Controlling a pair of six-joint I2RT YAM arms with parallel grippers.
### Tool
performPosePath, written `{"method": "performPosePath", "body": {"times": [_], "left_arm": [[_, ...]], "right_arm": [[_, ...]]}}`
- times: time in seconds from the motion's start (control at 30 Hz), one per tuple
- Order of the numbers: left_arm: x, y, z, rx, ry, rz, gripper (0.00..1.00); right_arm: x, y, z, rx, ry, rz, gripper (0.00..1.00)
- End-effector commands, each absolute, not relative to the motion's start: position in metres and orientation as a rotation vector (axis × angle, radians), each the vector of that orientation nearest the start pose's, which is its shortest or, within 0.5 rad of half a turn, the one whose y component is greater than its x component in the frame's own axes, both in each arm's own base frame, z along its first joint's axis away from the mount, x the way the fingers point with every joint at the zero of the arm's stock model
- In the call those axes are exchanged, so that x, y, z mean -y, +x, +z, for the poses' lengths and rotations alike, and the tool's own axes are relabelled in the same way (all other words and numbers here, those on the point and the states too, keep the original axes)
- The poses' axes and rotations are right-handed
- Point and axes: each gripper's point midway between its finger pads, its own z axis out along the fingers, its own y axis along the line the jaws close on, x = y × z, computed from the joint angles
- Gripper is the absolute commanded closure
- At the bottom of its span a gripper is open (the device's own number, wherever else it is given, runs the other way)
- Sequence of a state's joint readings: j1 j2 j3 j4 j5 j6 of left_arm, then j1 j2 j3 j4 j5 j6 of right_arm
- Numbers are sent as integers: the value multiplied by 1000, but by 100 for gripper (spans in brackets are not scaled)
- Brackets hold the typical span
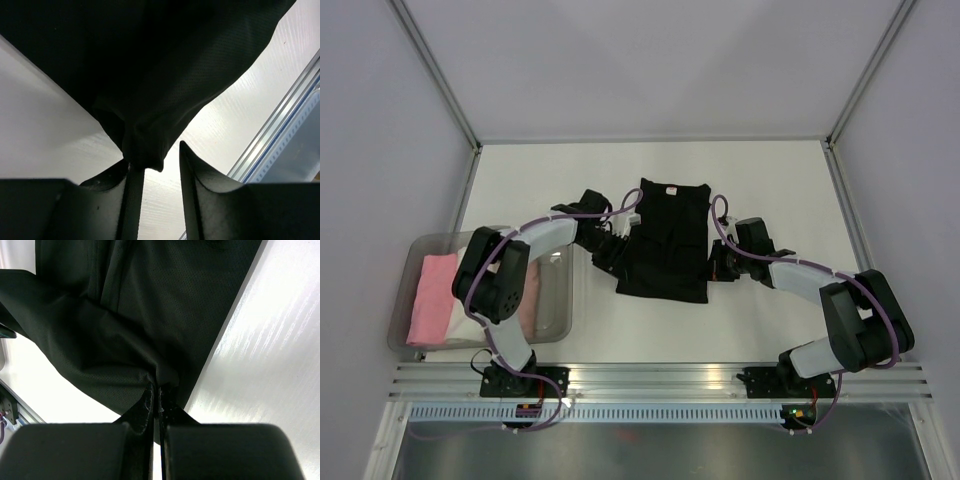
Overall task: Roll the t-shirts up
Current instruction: Roll the tshirt
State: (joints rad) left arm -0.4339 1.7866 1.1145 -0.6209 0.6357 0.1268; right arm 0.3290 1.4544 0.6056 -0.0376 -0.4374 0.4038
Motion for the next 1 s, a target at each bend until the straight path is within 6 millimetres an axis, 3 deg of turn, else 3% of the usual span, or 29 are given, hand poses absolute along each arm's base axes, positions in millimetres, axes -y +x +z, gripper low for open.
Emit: {"method": "performPosePath", "body": {"times": [0.0, 0.17, 0.2, 0.27, 0.4, 0.57, 0.8, 0.97], "left_arm": [[244, 261, 49, -2639, 850, -1072, 62], [244, 267, 44, -2623, 863, -1049, 74], [245, 267, 46, -2608, 870, -1060, 86], [245, 269, 46, -2594, 875, -1059, 97], [241, 273, 44, -2570, 882, -1060, 98], [226, 274, 17, -2670, 822, -989, 98], [223, 274, 11, -2706, 810, -984, 97], [223, 277, 10, -2711, 807, -976, 91]], "right_arm": [[-186, 277, 43, -2485, -123, 840, 100], [-187, 281, 45, -2478, -122, 840, 100], [-187, 282, 46, -2475, -123, 840, 100], [-187, 281, 45, -2478, -124, 839, 100], [-186, 280, 42, -2489, -113, 831, 100], [-181, 291, 42, -2482, -63, 779, 100], [-174, 297, 31, -2542, 7, 704, 100], [-162, 300, 33, -2549, 14, 598, 84]]}}
